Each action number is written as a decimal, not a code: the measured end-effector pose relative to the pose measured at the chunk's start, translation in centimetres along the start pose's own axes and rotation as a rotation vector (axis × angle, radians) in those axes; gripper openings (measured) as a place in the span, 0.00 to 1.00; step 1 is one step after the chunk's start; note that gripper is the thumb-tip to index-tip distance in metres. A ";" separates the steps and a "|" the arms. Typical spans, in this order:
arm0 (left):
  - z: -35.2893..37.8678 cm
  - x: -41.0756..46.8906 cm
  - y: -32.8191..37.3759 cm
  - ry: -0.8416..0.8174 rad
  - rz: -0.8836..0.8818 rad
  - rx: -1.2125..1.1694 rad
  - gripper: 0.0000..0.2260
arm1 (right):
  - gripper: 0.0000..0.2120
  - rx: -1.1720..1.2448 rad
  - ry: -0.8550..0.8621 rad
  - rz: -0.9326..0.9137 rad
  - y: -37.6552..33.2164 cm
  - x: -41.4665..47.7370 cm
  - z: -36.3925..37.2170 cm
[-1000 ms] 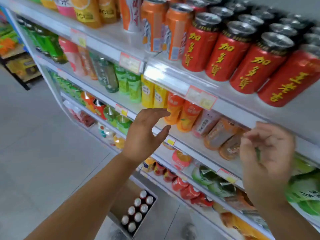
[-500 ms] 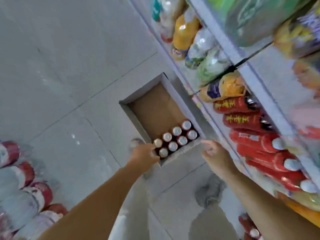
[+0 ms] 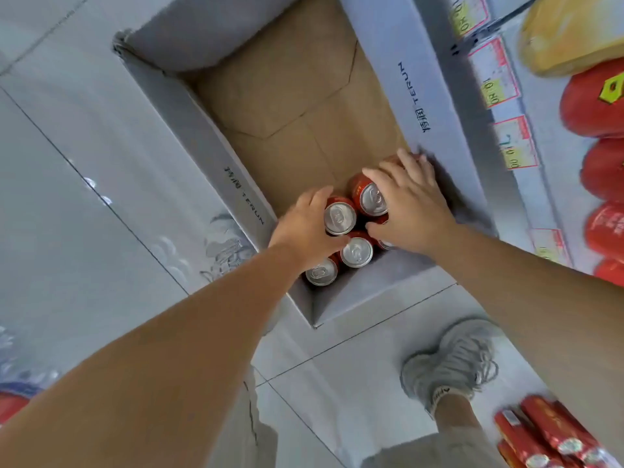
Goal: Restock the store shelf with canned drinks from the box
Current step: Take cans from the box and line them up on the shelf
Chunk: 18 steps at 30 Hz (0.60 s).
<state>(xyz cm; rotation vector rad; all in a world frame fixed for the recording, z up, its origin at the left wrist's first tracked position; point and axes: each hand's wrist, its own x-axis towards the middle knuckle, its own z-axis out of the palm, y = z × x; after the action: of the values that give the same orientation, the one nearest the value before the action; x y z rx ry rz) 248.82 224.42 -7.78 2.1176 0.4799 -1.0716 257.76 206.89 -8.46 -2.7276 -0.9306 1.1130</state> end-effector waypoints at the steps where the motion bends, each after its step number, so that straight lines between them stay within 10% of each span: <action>1: 0.7 0.5 -0.2 -0.019 0.005 0.007 0.41 | 0.42 -0.022 0.012 -0.009 0.2 0.2 0.8; 18: -2.0 -1.1 1.5 0.181 -0.043 -0.111 0.33 | 0.34 0.240 0.275 0.111 -1.1 -1.9 -1.1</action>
<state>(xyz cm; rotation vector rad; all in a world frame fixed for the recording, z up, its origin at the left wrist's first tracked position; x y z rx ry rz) 250.16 224.86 -5.40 2.1227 0.6589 -0.8602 256.91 206.92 -6.21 -2.6669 -0.5754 0.7762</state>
